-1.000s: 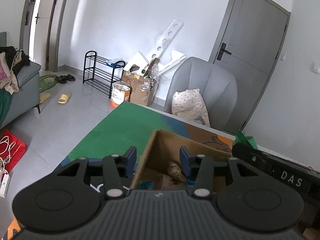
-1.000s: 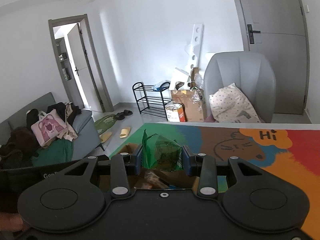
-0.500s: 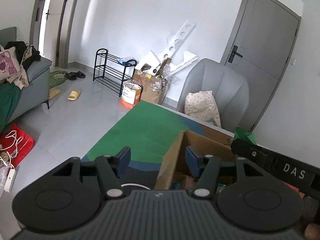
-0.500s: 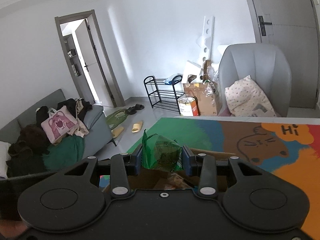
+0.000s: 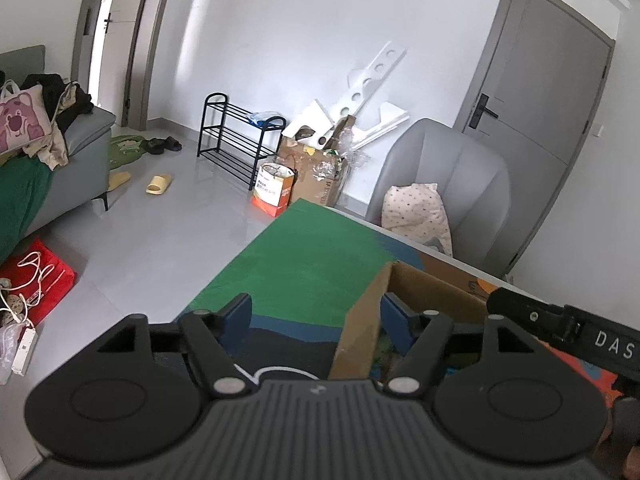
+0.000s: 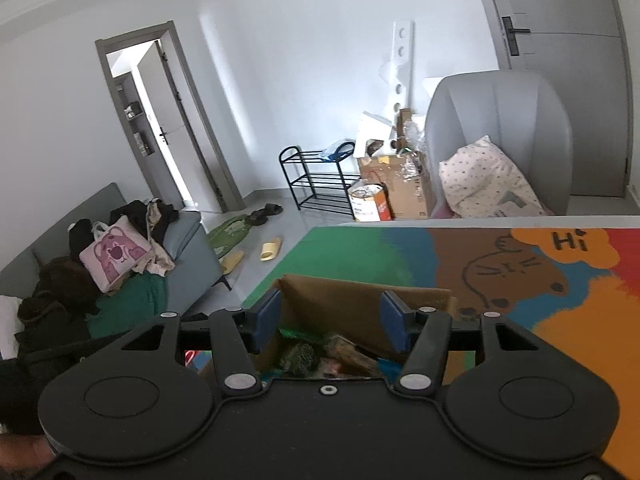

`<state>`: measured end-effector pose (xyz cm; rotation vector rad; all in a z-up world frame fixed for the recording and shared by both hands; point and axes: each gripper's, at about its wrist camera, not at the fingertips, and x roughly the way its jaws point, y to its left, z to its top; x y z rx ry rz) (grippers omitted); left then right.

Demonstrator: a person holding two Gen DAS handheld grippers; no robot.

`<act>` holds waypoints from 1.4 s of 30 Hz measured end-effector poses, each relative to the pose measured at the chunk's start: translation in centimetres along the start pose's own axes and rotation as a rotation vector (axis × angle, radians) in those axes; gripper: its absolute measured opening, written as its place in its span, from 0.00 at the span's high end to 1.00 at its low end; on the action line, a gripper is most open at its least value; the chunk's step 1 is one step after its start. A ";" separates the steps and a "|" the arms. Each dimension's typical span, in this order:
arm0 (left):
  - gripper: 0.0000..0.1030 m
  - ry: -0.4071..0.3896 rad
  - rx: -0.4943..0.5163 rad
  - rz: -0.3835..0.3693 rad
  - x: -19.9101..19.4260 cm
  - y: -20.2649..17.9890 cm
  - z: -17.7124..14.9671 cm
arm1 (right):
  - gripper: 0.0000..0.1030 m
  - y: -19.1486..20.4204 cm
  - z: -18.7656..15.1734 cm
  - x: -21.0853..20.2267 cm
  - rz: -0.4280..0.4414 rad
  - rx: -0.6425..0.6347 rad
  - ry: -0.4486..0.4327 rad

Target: Organize snacks

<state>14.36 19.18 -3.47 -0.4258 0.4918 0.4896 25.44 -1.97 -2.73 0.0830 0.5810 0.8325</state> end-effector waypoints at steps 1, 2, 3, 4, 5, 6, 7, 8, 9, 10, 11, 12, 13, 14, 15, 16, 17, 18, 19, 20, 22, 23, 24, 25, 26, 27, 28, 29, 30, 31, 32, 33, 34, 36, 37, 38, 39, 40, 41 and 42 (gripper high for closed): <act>0.31 0.000 0.004 -0.005 -0.1 -0.3 0.0 | 0.46 -0.2 -0.1 -0.2 -0.004 0.002 0.000; 0.29 0.001 0.008 -0.009 -0.2 -0.5 -0.1 | 0.45 -0.4 -0.1 -0.5 -0.008 0.005 0.000; 0.28 0.001 0.013 -0.013 -0.3 -0.7 -0.1 | 0.45 -0.6 -0.2 -0.7 -0.013 0.009 0.003; 0.25 0.000 0.019 -0.017 -0.4 -1.0 -0.2 | 0.44 -0.8 -0.2 -0.9 -0.017 0.013 0.005; 0.23 0.000 0.026 -0.020 -0.5 -1.3 -0.3 | 0.44 -1.1 -0.3 -1.1 -0.023 0.017 0.007; 0.22 0.002 0.032 -0.024 -0.6 -1.6 -0.4 | 0.44 -1.4 -0.4 -1.3 -0.031 0.019 0.009; 0.20 0.004 0.038 -0.028 -0.7 -1.9 -0.5 | 0.44 -1.6 -0.5 -1.6 -0.037 0.022 0.009; 0.19 0.008 0.043 -0.033 -0.8 -2.2 -0.5 | 0.44 -1.8 -0.6 -2.0 -0.041 0.025 0.008; 0.18 0.011 0.049 -0.038 -0.8 -2.4 -0.6 | 0.44 -2.0 -0.7 -2.3 -0.046 0.026 0.008; 0.18 0.014 0.056 -0.043 -0.9 -2.8 -0.8 | 0.43 -2.2 -0.8 -2.7 -0.052 0.027 0.006; 0.17 0.017 0.061 -0.046 -1.0 -3.0 -0.9 | 0.42 -2.4 -0.8 -3.0 -0.056 0.028 0.005; 0.16 0.020 0.066 -0.050 -1.1 -3.4 -1.0 | 0.40 -2.7 -0.9 -3.4 -0.062 0.031 0.002; 0.16 0.025 0.072 -0.054 -1.2 -3.7 -1.2 | 0.38 -2.9 -1.0 -3.8 -0.068 0.035 -0.001; 0.15 0.029 0.077 -0.058 -1.3 -3.9 -1.4 | 0.37 -3.1 -1.1 -4.1 -0.072 0.039 -0.002; 0.15 0.034 0.084 -0.061 -1.4 -4.2 -1.5 | 0.35 -3.4 -1.2 -4.5 -0.077 0.043 -0.004; 0.14 0.039 0.091 -0.064 -1.5 -4.5 -1.7 | 0.33 -3.6 -1.3 -4.8 -0.082 0.046 -0.006; 0.13 0.045 0.097 -0.066 -1.7 -4.7 -1.9 | 0.32 -3.9 -1.4 -5.1 -0.086 0.048 -0.008; 0.13 0.050 0.102 -0.068 -1.9 -5.1 -2.0 | 0.29 -4.1 -1.5 -5.5 -0.093 0.051 -0.011; 0.12 0.054 0.107 -0.071 -2.0 -5.3 -2.1 | 0.26 -4.3 -1.6 -5.9 -0.097 0.054 -0.015; 0.11 0.057 0.112 -0.075 -2.2 -5.6 -2.3 | 0.26 -4.4 -1.7 -6.2 -0.099 0.056 -0.018; 0.10 0.061 0.122 -0.075 -2.6 -6.1 -2.6 | 0.21 -4.6 -1.9 -6.8 -0.106 0.059 -0.023; 0.10 0.063 0.128 -0.073 -2.9 -6.3 -2.6 | 0.20 -4.7 -2.0 -7.1 -0.111 0.060 -0.026; 0.09 0.066 0.133 -0.070 -3.1 -6.4 -2.8 | 0.19 -4.9 -2.1 -7.5 -0.114 0.063 -0.030; 0.09 0.068 0.137 -0.068 -3.4 -6.6 -2.9 | 0.17 -4.9 -2.2 -7.9 -0.117 0.066 -0.033; 0.09 0.070 0.140 -0.067 -3.6 -6.7 -3.0 | 0.16 -4.9 -2.3 -8.3 -0.121 0.070 -0.037; 0.09 0.071 0.143 -0.067 -3.8 -6.8 -3.1 | 0.14 -5.1 -2.5 -8.8 -0.127 0.074 -0.041; 0.08 0.071 0.149 -0.067 -4.2 -7.0 -3.2 | 0.10 -5.1 -2.6 -9.1 -0.131 0.078 -0.044; 0.08 0.071 0.156 -0.066 -4.4 -7.2 -3.2 | 0.09 -5.2 -2.7 -9.6 -0.137 0.080 -0.047; 0.07 0.070 0.166 -0.065 -4.7 -7.4 -3.3 | 0.07 -5.3 -2.8 -9.9 -0.142 0.082 -0.049; 0.05 0.068 0.174 -0.066 -4.9 -7.6 -3.3 | 0.06 -5.4 -2.9 -10.2 -0.146 0.085 -0.051; 0.04 0.066 0.182 -0.069 -5.3 -7.8 -3.4 | 0.05 -5.4 -3.0 -10.6 -0.150 0.088 -0.054; 0.03 0.065 0.189 -0.071 -5.6 -8.0 -3.6 | 0.03 -5.4 -3.1 -11.0 -0.155 0.091 -0.058; 0.02 0.063 0.196 -0.074 -5.9 -8.2 -3.7 | 0.00 -5.4 -3.3 -11.4 -0.161 0.091 -0.061; 0.00 0.061 0.210 -0.080 -6.6 -8.4 -4.0 | 0.00 -5.4 -3.6 -12.2 -0.168 0.087 -0.066; 0.00 0.059 0.217 -0.085 -7.0 -8.5 -4.2 | 0.00 -5.3 -3.7 -12.6 -0.172 0.087 -0.068; 0.00 0.058 0.222 -0.088 -7.3 -8.6 -4.3 | 0.00 -5.3 -3.9 -12.9 -0.177 0.088 -0.071; 0.00 0.058 0.225 -0.091 -7.5 -8.7 -4.4 | 0.00 -5.4 -3.9 -13.3 -0.183 0.091 -0.074; 0.00 0.060 0.229 -0.094 -7.8 -8.8 -4.5 | 0.00 -5.3 -4.0 -13.7 -0.186 0.094 -0.079; 0.00 0.061 0.233 -0.098 -8.1 -8.9 -4.7 | 0.00 -5.5 -4.1 -14.0 -0.187 0.098 -0.082; 0.00 0.063 0.237 -0.103 -8.3 -8.9 -4.8 | 0.00 -5.6 -4.2 -14.3 -0.189 0.101 -0.084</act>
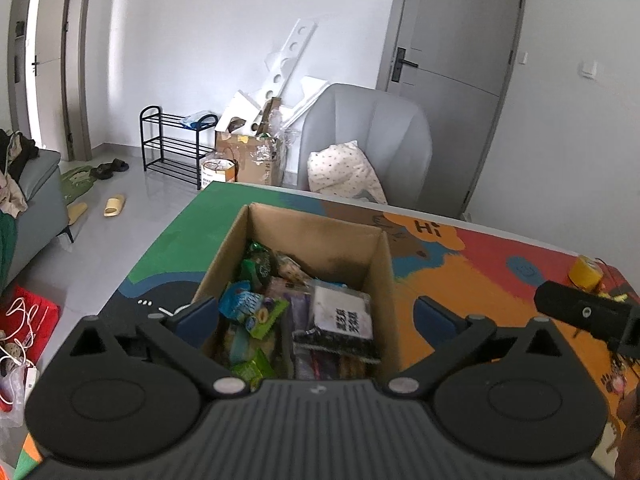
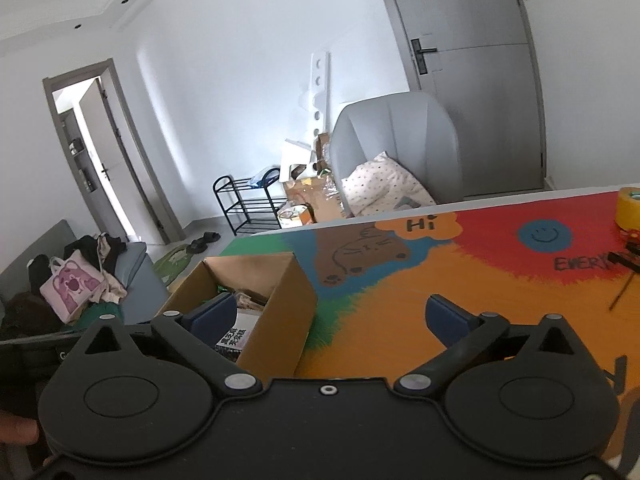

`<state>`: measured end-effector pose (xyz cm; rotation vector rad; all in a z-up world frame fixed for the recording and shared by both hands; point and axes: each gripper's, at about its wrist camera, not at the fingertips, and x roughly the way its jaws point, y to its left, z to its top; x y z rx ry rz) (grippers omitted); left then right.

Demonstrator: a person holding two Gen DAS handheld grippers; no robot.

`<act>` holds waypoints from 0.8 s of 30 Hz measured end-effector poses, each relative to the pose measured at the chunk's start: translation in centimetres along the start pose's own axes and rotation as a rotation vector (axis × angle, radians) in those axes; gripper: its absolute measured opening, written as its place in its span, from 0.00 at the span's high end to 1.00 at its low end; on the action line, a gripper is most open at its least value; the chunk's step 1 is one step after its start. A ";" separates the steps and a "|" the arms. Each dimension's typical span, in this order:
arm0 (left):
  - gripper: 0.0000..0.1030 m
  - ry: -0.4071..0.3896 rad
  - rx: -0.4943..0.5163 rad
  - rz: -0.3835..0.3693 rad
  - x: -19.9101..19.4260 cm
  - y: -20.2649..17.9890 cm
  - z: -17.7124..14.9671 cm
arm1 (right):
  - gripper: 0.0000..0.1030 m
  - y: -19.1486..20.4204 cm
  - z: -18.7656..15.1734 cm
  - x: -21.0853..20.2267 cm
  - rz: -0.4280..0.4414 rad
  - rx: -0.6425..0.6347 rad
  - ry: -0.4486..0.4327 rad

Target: Organize snacks

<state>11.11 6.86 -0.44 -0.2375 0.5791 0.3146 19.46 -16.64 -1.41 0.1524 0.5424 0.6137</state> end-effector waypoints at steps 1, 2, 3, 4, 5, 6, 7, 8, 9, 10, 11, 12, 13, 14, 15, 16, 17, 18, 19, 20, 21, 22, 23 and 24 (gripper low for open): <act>0.00 0.002 0.003 -0.004 -0.2 -0.1 -0.1 | 0.00 -0.1 -0.1 -0.2 -0.002 0.001 -0.001; 0.00 0.003 0.007 -0.006 -0.4 -0.2 -0.2 | 0.00 -0.2 -0.2 -0.5 -0.005 0.000 0.000; 0.00 0.004 0.010 -0.007 -0.6 -0.2 -0.3 | 0.00 -0.1 -0.3 -0.9 -0.009 -0.003 0.001; 0.00 0.004 0.014 -0.009 -0.8 -0.3 -0.4 | 0.00 -0.1 -0.4 -1.1 -0.013 -0.006 0.001; 0.00 0.005 0.017 -0.011 -0.9 -0.3 -0.5 | 0.00 -0.1 -0.5 -1.4 -0.018 -0.008 0.000; 0.00 0.007 0.020 -0.015 -1.1 -0.4 -0.5 | 0.00 -0.2 -0.6 -1.7 -0.024 -0.009 -0.001; 0.00 0.012 0.021 -0.023 -1.2 -0.5 -0.6 | 0.00 -0.3 -0.7 -1.9 -0.028 -0.009 -0.003; 0.00 0.018 0.021 -0.033 -1.3 -0.5 -0.7 | 0.00 -0.4 -0.8 -2.1 -0.032 -0.008 -0.005; 0.00 0.018 0.026 -0.038 -1.5 -0.6 -0.8 | 0.00 -0.5 -0.9 -2.5 -0.035 -0.008 -0.009; 0.00 0.015 0.036 -0.037 -1.7 -0.8 -0.9 | 0.00 -0.5 -1.0 -2.7 -0.038 -0.008 -0.012; 0.00 0.014 0.046 -0.036 -1.9 -0.9 -1.0 | 0.00 -0.6 -1.1 -3.0 -0.042 -0.007 -0.015; 0.00 0.016 0.049 -0.039 -2.1 -1.0 -1.2 | 0.00 -0.6 -1.1 -3.2 -0.047 -0.007 -0.017; 0.00 0.020 0.050 -0.047 -2.2 -1.0 -1.4 | 0.00 -0.7 -1.1 -3.4 -0.051 -0.008 -0.019; 0.00 0.022 0.051 -0.052 -2.4 -1.0 -1.5 | 0.00 -0.7 -1.2 -3.8 -0.053 -0.010 -0.021; 0.00 0.021 0.055 -0.053 -2.6 -1.1 -1.6 | 0.00 -0.7 -1.2 -4.1 -0.056 -0.013 -0.021; 0.00 0.018 0.060 -0.055 -2.8 -1.2 -1.7 | 0.00 -0.7 -1.3 -4.4 -0.057 -0.016 -0.022; 0.00 0.017 0.063 -0.057 -3.0 -1.3 -1.7 | 0.00 -0.7 -1.4 -4.7 -0.059 -0.019 -0.025; 0.00 0.016 0.065 -0.060 -3.2 -1.4 -1.8 | 0.00 -0.6 -1.4 -5.0 -0.064 -0.019 -0.027; 0.00 0.014 0.066 -0.063 -3.4 -1.4 -1.8 | 0.00 -0.7 -1.5 -5.2 -0.071 -0.017 -0.028; 0.00 0.012 0.070 -0.066 -3.7 -1.4 -1.9 | 0.00 -0.7 -1.5 -5.4 -0.080 -0.015 -0.028; 0.00 0.009 0.074 -0.067 -4.0 -1.4 -2.0 | 0.00 -0.7 -1.6 -5.7 -0.085 -0.014 -0.029; 0.00 0.008 0.077 -0.069 -4.2 -1.5 -2.0 | 0.00 -0.8 -1.6 -6.0 -0.089 -0.012 -0.032; 0.00 0.006 0.081 -0.073 -4.5 -1.5 -2.1 | 0.00 -0.9 -1.7 -6.4 -0.091 -0.010 -0.034; 0.00 0.004 0.085 -0.078 -4.8 -1.4 -2.1 | 0.00 -0.9 -1.7 -6.8 -0.094 -0.007 -0.036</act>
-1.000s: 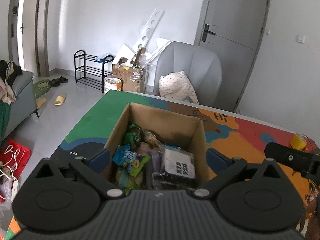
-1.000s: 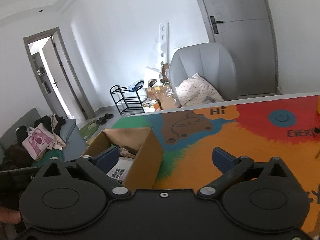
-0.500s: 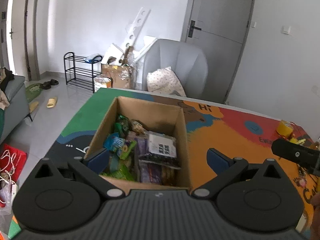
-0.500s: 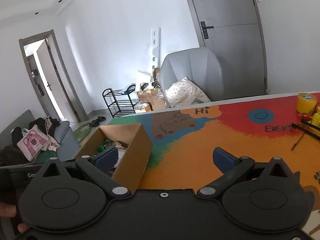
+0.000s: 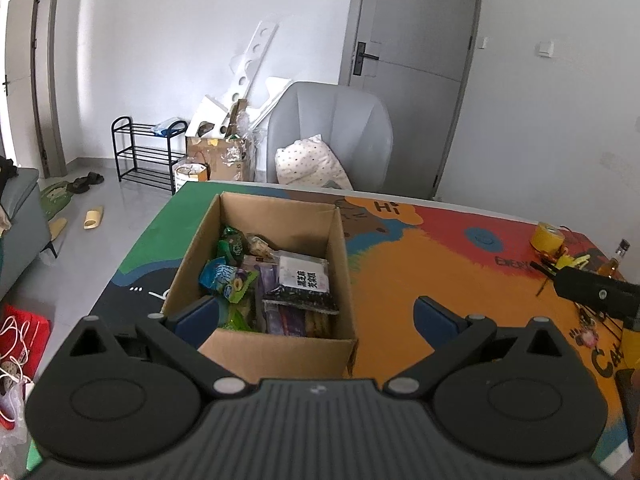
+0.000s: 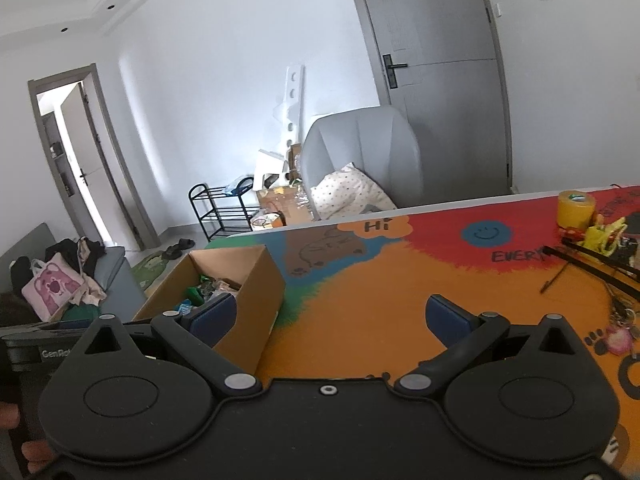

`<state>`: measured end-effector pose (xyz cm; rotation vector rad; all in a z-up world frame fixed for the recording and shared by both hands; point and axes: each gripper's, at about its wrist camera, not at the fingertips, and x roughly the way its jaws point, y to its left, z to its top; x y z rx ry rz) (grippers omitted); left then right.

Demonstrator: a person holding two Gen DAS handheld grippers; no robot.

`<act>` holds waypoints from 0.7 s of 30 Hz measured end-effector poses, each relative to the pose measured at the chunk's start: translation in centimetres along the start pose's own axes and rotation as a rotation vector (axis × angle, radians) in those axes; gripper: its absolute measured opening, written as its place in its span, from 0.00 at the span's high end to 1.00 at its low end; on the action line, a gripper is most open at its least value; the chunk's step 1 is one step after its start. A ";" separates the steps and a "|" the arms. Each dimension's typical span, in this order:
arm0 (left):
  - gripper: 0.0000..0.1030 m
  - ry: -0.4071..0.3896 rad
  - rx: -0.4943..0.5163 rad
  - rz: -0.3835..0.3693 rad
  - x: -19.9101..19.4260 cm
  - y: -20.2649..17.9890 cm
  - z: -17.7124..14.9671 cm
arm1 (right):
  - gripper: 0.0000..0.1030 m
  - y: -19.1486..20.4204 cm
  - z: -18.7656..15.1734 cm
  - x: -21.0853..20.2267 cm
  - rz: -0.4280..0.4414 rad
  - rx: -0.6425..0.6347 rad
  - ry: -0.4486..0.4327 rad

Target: Organize snacks

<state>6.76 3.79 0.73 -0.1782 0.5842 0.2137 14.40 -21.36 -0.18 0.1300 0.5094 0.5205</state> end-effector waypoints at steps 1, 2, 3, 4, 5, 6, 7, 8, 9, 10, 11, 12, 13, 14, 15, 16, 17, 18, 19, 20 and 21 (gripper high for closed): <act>0.00 -0.003 0.006 -0.004 -0.3 0.0 -0.1 | 0.00 -0.1 0.0 -0.2 -0.004 0.002 0.000; 0.00 -0.005 0.009 -0.005 -0.6 0.0 -0.1 | 0.00 -0.1 0.0 -0.5 -0.006 0.002 0.001; 0.00 -0.007 0.011 -0.007 -0.8 0.1 -0.2 | 0.00 0.0 0.0 -0.8 -0.006 0.000 0.001; 0.00 -0.009 0.012 -0.008 -1.1 0.1 -0.3 | 0.00 0.0 0.0 -1.0 -0.005 -0.002 0.002; 0.00 -0.011 0.014 -0.009 -1.4 0.1 -0.3 | 0.00 0.0 0.0 -1.3 -0.005 -0.004 0.003; 0.00 -0.013 0.017 -0.010 -1.6 0.2 -0.4 | 0.00 0.1 -0.1 -1.5 -0.006 -0.008 0.004; 0.00 -0.015 0.019 -0.011 -1.8 0.2 -0.5 | 0.00 0.2 -0.1 -1.7 -0.008 -0.011 0.005; 0.00 -0.017 0.023 -0.013 -2.1 0.2 -0.5 | 0.00 0.3 -0.1 -2.0 -0.010 -0.014 0.006; 0.00 -0.021 0.025 -0.014 -2.4 0.3 -0.6 | 0.00 0.4 0.0 -2.4 -0.013 -0.018 0.004; 0.00 -0.025 0.026 -0.016 -2.7 0.3 -0.7 | 0.00 0.5 0.0 -2.7 -0.016 -0.021 -0.001; 0.00 -0.028 0.027 -0.019 -3.0 0.4 -0.7 | 0.00 0.6 0.0 -3.1 -0.017 -0.022 -0.006; 0.00 -0.030 0.028 -0.022 -3.3 0.4 -0.7 | 0.00 0.6 0.0 -3.4 -0.015 -0.021 -0.008; 0.00 -0.033 0.030 -0.029 -3.6 0.4 -0.8 | 0.00 0.6 -0.1 -3.7 -0.010 -0.018 -0.008; 0.00 -0.036 0.032 -0.037 -3.9 0.4 -0.9 | 0.00 0.6 -0.1 -3.9 -0.006 -0.015 -0.007; 0.00 -0.035 0.036 -0.039 -4.1 0.4 -0.9 | 0.00 0.5 -0.2 -4.1 -0.007 -0.012 -0.005; 0.00 -0.035 0.043 -0.038 -4.3 0.3 -1.0 | 0.00 0.4 -0.2 -4.4 -0.011 -0.012 -0.004; 0.00 -0.038 0.051 -0.036 -4.5 0.3 -1.0 | 0.00 0.4 -0.4 -4.6 -0.015 -0.012 -0.005; 0.00 -0.042 0.057 -0.037 -4.8 0.2 -1.1 | 0.00 0.2 -0.5 -4.7 -0.019 -0.009 -0.006; 0.00 -0.044 0.063 -0.039 -5.0 0.2 -1.2 | 0.00 0.1 -0.6 -4.8 -0.022 -0.004 -0.005; 0.00 -0.048 0.068 -0.040 -5.3 0.1 -1.2 | 0.00 0.1 -0.7 -4.9 -0.025 0.001 -0.002; 0.00 -0.050 0.073 -0.041 -5.5 0.1 -1.3 | 0.00 0.0 -0.8 -4.9 -0.027 0.004 0.003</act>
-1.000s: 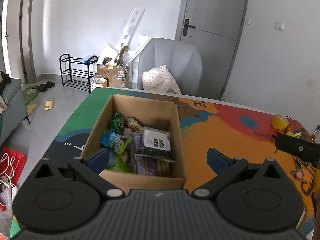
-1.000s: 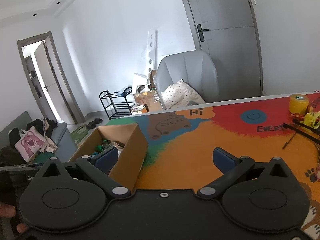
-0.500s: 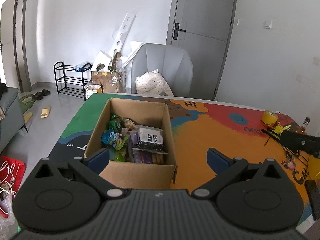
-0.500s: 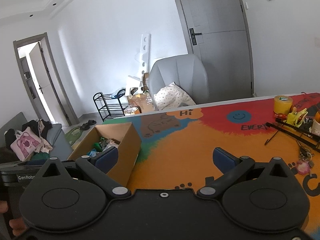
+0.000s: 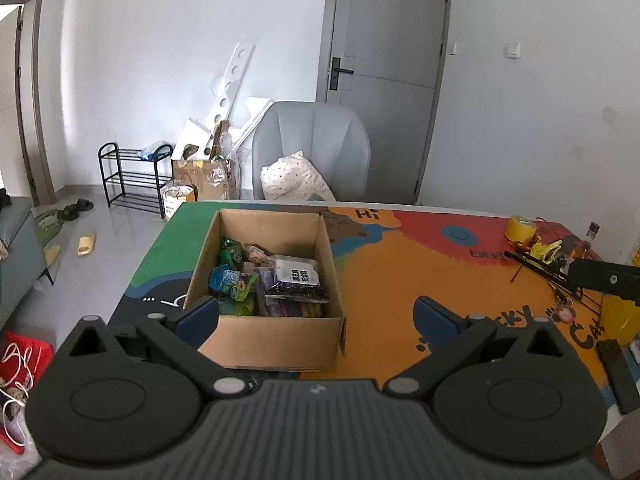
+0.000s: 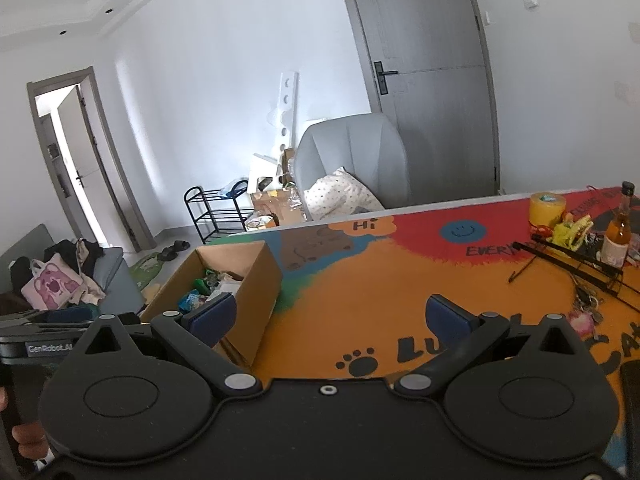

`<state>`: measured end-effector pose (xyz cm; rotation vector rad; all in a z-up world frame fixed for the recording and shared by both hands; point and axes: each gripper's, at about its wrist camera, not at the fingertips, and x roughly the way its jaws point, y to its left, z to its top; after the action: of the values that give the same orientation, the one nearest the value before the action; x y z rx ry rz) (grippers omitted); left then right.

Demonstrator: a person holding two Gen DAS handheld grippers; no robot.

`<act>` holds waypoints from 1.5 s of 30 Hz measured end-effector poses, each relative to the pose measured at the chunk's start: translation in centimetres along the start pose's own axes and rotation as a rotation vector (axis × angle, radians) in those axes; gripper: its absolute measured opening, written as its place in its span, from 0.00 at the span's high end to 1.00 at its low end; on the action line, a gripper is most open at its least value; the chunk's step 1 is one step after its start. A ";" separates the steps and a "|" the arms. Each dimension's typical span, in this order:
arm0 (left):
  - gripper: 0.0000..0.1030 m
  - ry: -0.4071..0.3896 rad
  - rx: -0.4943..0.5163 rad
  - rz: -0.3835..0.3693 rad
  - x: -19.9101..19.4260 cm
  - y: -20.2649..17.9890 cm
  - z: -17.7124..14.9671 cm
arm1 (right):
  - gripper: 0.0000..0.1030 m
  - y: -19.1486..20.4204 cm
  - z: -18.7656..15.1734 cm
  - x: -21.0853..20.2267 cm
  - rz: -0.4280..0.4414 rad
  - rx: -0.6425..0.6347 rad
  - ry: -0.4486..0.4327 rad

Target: Organize snacks

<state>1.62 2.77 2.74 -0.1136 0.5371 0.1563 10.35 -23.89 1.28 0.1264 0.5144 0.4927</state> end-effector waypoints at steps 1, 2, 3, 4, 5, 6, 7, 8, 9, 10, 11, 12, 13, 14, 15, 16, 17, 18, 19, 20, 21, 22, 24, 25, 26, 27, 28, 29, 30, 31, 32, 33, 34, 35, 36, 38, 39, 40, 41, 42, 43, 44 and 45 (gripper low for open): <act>0.00 0.000 0.007 -0.002 -0.2 -0.1 -0.1 | 0.00 -0.1 -0.1 0.0 -0.001 0.003 0.003; 0.00 0.002 0.015 -0.006 -0.3 -0.1 -0.1 | 0.00 -0.1 -0.1 -0.1 -0.001 0.004 0.006; 0.00 0.006 0.022 -0.010 -0.3 -0.1 -0.1 | 0.00 -0.2 -0.1 -0.1 -0.001 0.006 0.008; 0.00 0.007 0.027 -0.013 -0.4 -0.1 -0.2 | 0.00 -0.2 -0.1 -0.2 -0.002 0.008 0.007; 0.00 0.009 0.032 -0.014 -0.4 -0.2 -0.2 | 0.00 -0.2 -0.1 -0.3 -0.004 0.009 0.006; 0.00 0.010 0.035 -0.013 -0.4 -0.2 -0.1 | 0.00 -0.1 -0.1 -0.4 -0.004 0.007 0.006; 0.00 0.010 0.036 -0.012 -0.4 -0.3 -0.1 | 0.00 -0.1 0.0 -0.4 -0.004 0.005 0.005; 0.00 0.007 0.035 -0.012 -0.5 -0.2 -0.1 | 0.00 -0.1 0.0 -0.5 -0.003 0.003 0.003; 0.00 0.005 0.033 -0.011 -0.6 -0.2 -0.1 | 0.00 0.0 0.0 -0.6 -0.001 0.000 0.003; 0.00 0.004 0.032 -0.010 -0.7 -0.2 -0.1 | 0.00 0.0 0.1 -0.6 0.002 -0.003 0.002; 0.00 0.003 0.031 -0.009 -0.8 -0.1 0.0 | 0.00 0.0 0.1 -0.6 0.004 -0.006 0.002; 0.00 0.002 0.031 -0.007 -0.8 0.0 0.0 | 0.00 0.0 0.0 -0.6 0.004 -0.009 0.002; 0.00 0.000 0.032 -0.006 -0.9 0.0 0.0 | 0.00 0.0 0.0 -0.6 0.004 -0.011 0.004; 0.00 -0.001 0.033 -0.006 -0.9 -0.1 0.0 | 0.00 0.0 0.0 -0.6 0.005 -0.011 0.005; 0.00 -0.002 0.034 -0.006 -0.9 -0.2 -0.1 | 0.00 0.0 0.0 -0.6 0.005 -0.010 0.007; 0.00 -0.001 0.034 -0.007 -0.9 -0.2 -0.1 | 0.00 0.0 0.0 -0.6 0.006 -0.010 0.008; 0.00 0.000 0.035 -0.008 -1.0 -0.2 -0.1 | 0.00 0.0 0.0 -0.5 0.006 -0.010 0.009; 0.00 0.001 0.037 -0.009 -0.9 -0.2 -0.1 | 0.00 0.0 0.0 -0.5 0.007 -0.010 0.010; 0.00 0.002 0.039 -0.010 -0.9 -0.3 -0.1 | 0.00 0.0 0.0 -0.5 0.007 -0.010 0.012; 0.00 0.003 0.040 -0.011 -0.9 -0.3 -0.1 | 0.00 0.0 0.0 -0.4 0.008 -0.011 0.014; 0.00 0.004 0.041 -0.012 -0.9 -0.3 -0.1 | 0.00 0.1 0.0 -0.4 0.009 -0.013 0.016; 0.00 0.005 0.042 -0.012 -0.9 -0.3 -0.1 | 0.00 0.1 -0.1 -0.4 0.010 -0.015 0.017; 0.00 0.007 0.040 -0.014 -0.8 -0.3 0.0 | 0.00 0.1 -0.1 -0.3 0.013 -0.018 0.022; 0.00 0.008 0.039 -0.017 -0.8 -0.3 0.0 | 0.00 0.1 -0.1 -0.3 0.013 -0.017 0.024; 0.00 0.009 0.039 -0.018 -0.7 -0.3 0.0 | 0.00 0.1 -0.1 -0.3 0.012 -0.015 0.025; 0.00 0.012 0.041 -0.017 -0.6 -0.4 0.0 | 0.00 0.0 -0.1 -0.3 0.012 -0.013 0.025; 0.00 0.013 0.043 -0.015 -0.6 -0.4 0.0 | 0.00 -0.1 -0.1 -0.3 0.011 -0.011 0.026; 0.00 0.011 0.045 -0.015 -0.6 -0.4 0.0 | 0.00 -0.1 -0.2 -0.4 0.009 -0.009 0.027; 0.00 0.010 0.045 -0.016 -0.7 -0.5 0.0 | 0.00 -0.1 -0.1 -0.5 0.007 -0.009 0.028; 0.00 0.010 0.044 -0.017 -0.7 -0.5 0.0 | 0.00 -0.1 -0.1 -0.5 0.006 -0.010 0.027; 0.00 0.010 0.045 -0.018 -0.7 -0.5 0.0 | 0.00 -0.1 -0.1 -0.6 0.007 -0.011 0.026; 0.00 0.011 0.045 -0.019 -0.8 -0.5 0.0 | 0.00 -0.1 -0.1 -0.6 0.006 -0.011 0.025; 0.00 0.012 0.045 -0.019 -0.7 -0.6 0.0 | 0.00 -0.1 -0.1 -0.6 0.006 -0.011 0.026; 0.00 0.013 0.046 -0.020 -0.7 -0.6 0.0 | 0.00 -0.2 -0.1 -0.6 0.005 -0.011 0.026; 0.00 0.015 0.047 -0.020 -0.7 -0.7 0.0 | 0.00 -0.2 -0.1 -0.6 0.006 -0.010 0.025; 0.00 0.015 0.050 -0.022 -0.7 -0.7 0.0 | 0.00 -0.2 -0.1 -0.5 0.007 -0.011 0.026; 0.00 0.015 0.052 -0.022 -0.7 -0.8 0.0 | 0.00 -0.2 0.0 -0.5 0.007 -0.013 0.026; 0.00 0.014 0.053 -0.022 -0.7 -0.8 0.0 | 0.00 -0.1 0.0 -0.5 0.008 -0.015 0.026; 0.00 0.013 0.053 -0.022 -0.7 -0.8 0.0 | 0.00 -0.1 0.0 -0.5 0.008 -0.016 0.027; 0.00 0.014 0.053 -0.022 -0.7 -0.8 0.0 | 0.00 0.0 0.0 -0.5 0.007 -0.015 0.027; 0.00 0.014 0.052 -0.022 -0.7 -0.8 0.0 | 0.00 0.0 0.0 -0.5 0.006 -0.016 0.028; 0.00 0.014 0.051 -0.022 -0.7 -0.8 0.0 | 0.00 0.0 0.0 -0.5 0.007 -0.017 0.029; 0.00 0.015 0.049 -0.022 -0.7 -0.8 -0.1 | 0.00 0.1 0.0 -0.5 0.007 -0.017 0.030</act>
<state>1.10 1.94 3.12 -0.0725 0.5540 0.1212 9.92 -24.06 1.55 0.1047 0.5386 0.5066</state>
